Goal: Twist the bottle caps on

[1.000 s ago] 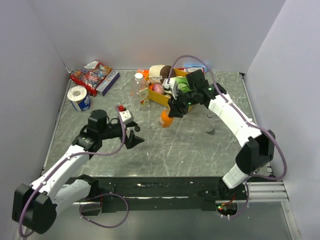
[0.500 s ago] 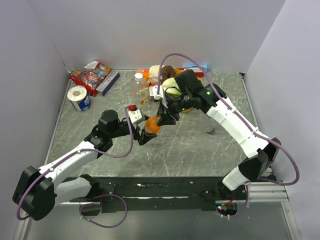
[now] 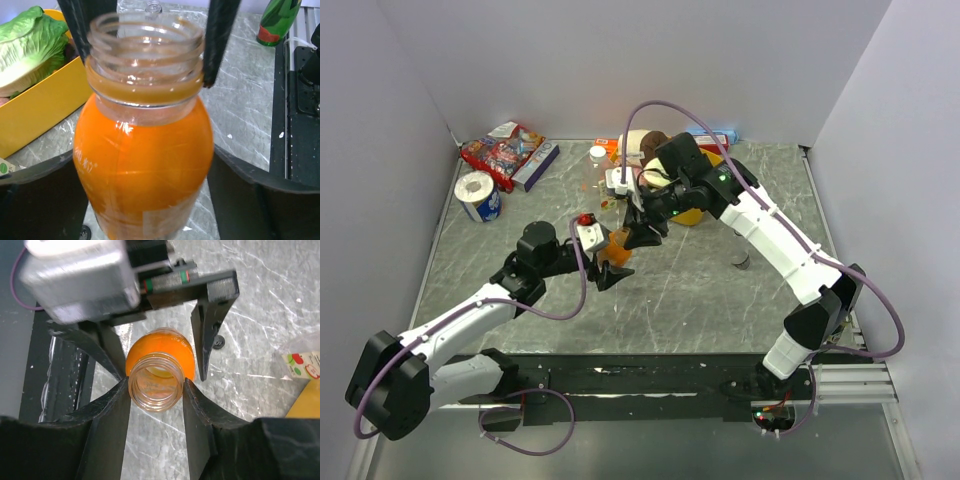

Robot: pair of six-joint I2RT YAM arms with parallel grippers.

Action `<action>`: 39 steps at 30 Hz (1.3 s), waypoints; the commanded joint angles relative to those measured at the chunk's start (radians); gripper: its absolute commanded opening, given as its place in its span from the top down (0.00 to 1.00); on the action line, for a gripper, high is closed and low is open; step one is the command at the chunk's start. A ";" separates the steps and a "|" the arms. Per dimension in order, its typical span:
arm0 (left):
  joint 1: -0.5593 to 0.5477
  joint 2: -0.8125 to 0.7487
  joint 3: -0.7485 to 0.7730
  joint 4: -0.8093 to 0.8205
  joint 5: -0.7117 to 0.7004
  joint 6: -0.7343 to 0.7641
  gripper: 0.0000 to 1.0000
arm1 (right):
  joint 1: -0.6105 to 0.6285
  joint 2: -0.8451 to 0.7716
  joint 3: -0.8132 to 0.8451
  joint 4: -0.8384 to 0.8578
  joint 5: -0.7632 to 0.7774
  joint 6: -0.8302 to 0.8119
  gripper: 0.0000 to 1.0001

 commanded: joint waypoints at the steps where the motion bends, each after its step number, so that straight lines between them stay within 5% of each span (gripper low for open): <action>1: -0.005 0.007 0.008 0.040 0.044 0.029 0.17 | 0.012 0.007 0.067 -0.019 -0.030 -0.018 0.89; 12: -0.007 0.012 0.013 0.033 0.054 0.041 0.39 | 0.024 0.071 0.163 -0.134 -0.039 -0.083 0.85; 13: -0.007 0.011 0.015 0.031 0.056 0.041 0.48 | 0.024 0.074 0.165 -0.130 -0.036 -0.080 0.82; 19: 0.010 -0.063 0.022 -0.125 -0.001 0.067 0.99 | -0.066 0.048 0.347 -0.055 -0.010 0.113 0.30; 22: 0.074 -0.155 0.008 -0.190 -0.002 0.011 0.99 | -0.154 0.057 0.438 -0.027 0.007 0.190 0.14; 26: 0.182 -0.299 0.021 -0.230 -0.086 -0.104 0.99 | -0.153 0.082 0.352 -0.041 0.020 0.011 0.24; 32: 0.377 -0.488 0.131 -0.280 -0.425 -0.295 0.99 | -0.090 0.241 0.314 -0.040 0.001 -0.219 0.29; 35: 0.397 -0.506 0.217 -0.299 -0.530 -0.304 0.99 | -0.025 0.353 0.358 0.003 0.027 -0.236 0.26; 39: 0.495 -0.490 0.277 -0.319 -0.500 -0.351 0.99 | 0.064 0.496 0.433 0.158 0.143 -0.130 0.24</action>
